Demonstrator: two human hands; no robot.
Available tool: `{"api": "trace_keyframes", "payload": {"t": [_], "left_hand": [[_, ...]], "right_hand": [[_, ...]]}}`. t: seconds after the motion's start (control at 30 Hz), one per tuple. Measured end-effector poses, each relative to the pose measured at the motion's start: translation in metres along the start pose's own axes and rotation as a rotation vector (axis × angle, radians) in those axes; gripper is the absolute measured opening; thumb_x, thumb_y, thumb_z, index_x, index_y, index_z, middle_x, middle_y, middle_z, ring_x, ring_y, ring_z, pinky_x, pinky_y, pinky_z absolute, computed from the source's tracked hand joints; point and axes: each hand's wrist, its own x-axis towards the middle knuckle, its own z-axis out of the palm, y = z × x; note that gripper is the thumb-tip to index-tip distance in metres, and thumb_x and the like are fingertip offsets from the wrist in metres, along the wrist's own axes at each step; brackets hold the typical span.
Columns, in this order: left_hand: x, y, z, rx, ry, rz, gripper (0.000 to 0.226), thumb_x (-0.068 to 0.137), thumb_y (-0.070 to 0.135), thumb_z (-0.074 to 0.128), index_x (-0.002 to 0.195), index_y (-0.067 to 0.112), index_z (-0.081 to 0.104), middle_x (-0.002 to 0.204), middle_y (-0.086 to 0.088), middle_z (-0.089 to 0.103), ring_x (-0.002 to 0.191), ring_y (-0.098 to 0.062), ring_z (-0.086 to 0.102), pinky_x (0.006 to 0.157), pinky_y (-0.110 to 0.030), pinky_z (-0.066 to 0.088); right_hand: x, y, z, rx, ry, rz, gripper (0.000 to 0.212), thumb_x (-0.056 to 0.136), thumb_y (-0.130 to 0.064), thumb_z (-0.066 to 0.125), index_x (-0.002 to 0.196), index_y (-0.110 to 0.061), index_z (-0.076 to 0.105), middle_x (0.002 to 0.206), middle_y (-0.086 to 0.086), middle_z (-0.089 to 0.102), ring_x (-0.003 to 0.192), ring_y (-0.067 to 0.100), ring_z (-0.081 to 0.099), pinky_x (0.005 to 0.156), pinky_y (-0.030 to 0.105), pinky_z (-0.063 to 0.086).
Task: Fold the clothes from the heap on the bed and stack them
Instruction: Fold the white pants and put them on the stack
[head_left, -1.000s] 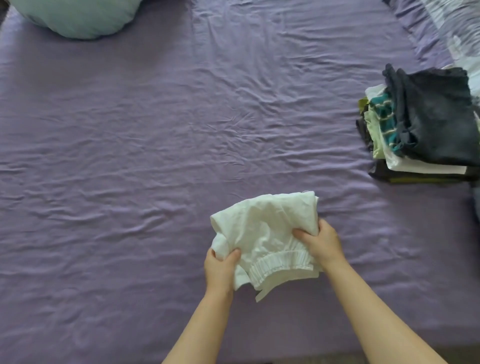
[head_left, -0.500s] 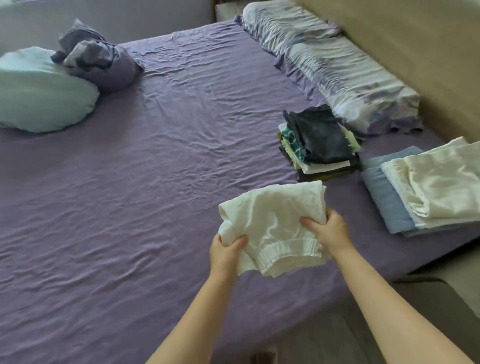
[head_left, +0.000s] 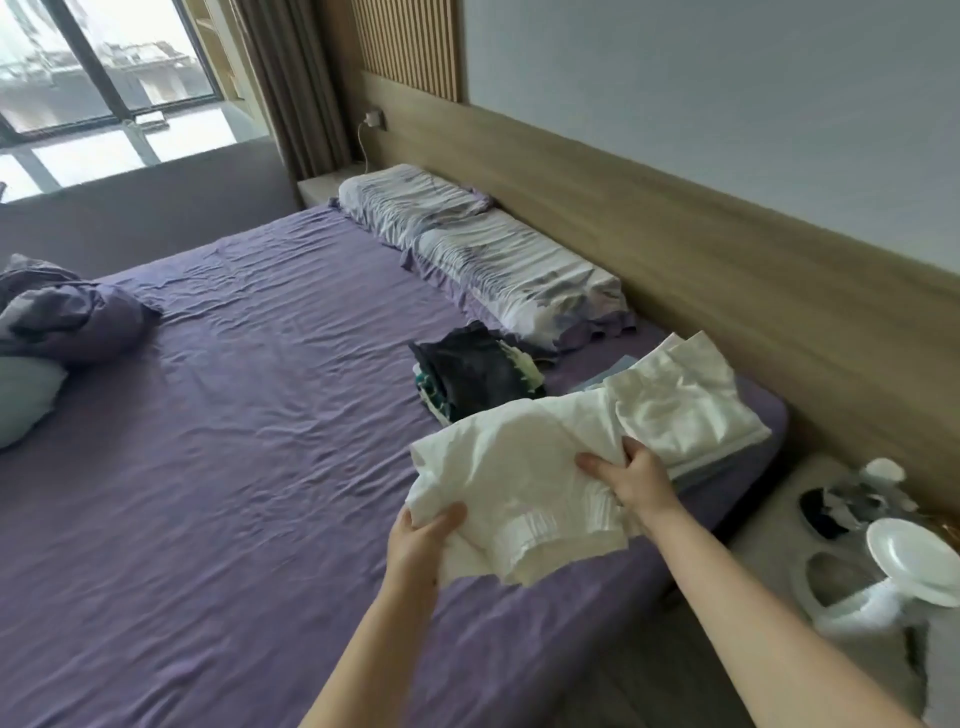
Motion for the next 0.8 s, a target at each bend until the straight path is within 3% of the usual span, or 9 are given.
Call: {"api": "trace_keyframes", "payload": {"t": [0.17,0.33,0.47,0.57,0.7,0.8], "left_hand": [[0.007,-0.013,0.091,0.032,0.009,-0.006,0.03,0.078,-0.007,0.069,0.102,0.01,0.063,0.092,-0.013,0.071,0.079,-0.03,0.067,0.071,-0.044,0.057],[0.022,-0.029,0.168,0.041,-0.02,-0.058,0.03,0.08,-0.006,0.067,0.107,0.008,0.062,0.098,-0.015,0.07,0.084,-0.032,0.068,0.066,-0.04,0.056],[0.041,-0.036,0.215,0.035,-0.021,-0.106,0.028,0.08,-0.008,0.065,0.101,0.01,0.062,0.093,-0.012,0.07,0.077,-0.027,0.068,0.055,-0.035,0.055],[0.062,-0.041,0.238,0.053,-0.035,-0.133,0.028,0.079,-0.008,0.065,0.102,0.009,0.062,0.095,-0.013,0.07,0.081,-0.029,0.068,0.06,-0.038,0.057],[0.089,-0.046,0.259,0.087,-0.055,-0.176,0.029,0.079,-0.005,0.068,0.102,0.01,0.06,0.098,-0.012,0.069,0.086,-0.031,0.068,0.067,-0.043,0.058],[0.108,-0.052,0.274,0.119,-0.07,-0.195,0.029,0.078,-0.005,0.069,0.1,0.012,0.06,0.097,-0.01,0.07,0.082,-0.025,0.069,0.058,-0.033,0.056]], "right_hand": [[0.049,-0.001,-0.078,-0.015,-0.023,0.038,0.037,0.073,-0.024,0.08,0.103,-0.012,0.062,0.095,0.004,0.07,0.086,0.023,0.068,0.082,0.042,0.056],[0.096,-0.007,-0.143,0.014,-0.067,0.067,0.03,0.076,-0.025,0.079,0.099,-0.015,0.063,0.092,0.003,0.071,0.08,0.019,0.07,0.066,0.03,0.055],[0.13,-0.011,-0.181,0.005,-0.154,0.137,0.025,0.08,-0.02,0.074,0.102,-0.014,0.064,0.092,0.003,0.073,0.083,0.022,0.071,0.068,0.034,0.056],[0.155,-0.008,-0.197,-0.001,-0.153,0.173,0.016,0.082,-0.011,0.068,0.097,-0.015,0.066,0.081,0.0,0.075,0.071,0.018,0.072,0.053,0.027,0.054],[0.185,0.002,-0.209,-0.041,-0.079,0.171,0.02,0.082,-0.007,0.066,0.099,-0.017,0.065,0.089,0.004,0.074,0.079,0.024,0.071,0.063,0.032,0.054],[0.207,0.008,-0.216,-0.09,-0.068,0.177,0.022,0.082,-0.006,0.067,0.096,-0.023,0.062,0.089,0.001,0.072,0.078,0.019,0.07,0.061,0.03,0.053]]}}
